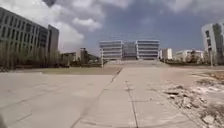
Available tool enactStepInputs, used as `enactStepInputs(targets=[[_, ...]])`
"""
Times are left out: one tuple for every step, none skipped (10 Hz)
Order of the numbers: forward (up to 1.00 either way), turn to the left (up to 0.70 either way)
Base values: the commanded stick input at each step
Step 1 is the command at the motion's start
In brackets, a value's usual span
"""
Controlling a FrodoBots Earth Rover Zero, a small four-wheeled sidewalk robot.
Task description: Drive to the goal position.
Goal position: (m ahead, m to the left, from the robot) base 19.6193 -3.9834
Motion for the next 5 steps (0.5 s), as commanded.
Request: enactStepInputs(targets=[[1.0, -0.03], [1.0, -0.13], [1.0, -0.32], [1.0, -0.33], [1.0, -0.33]])
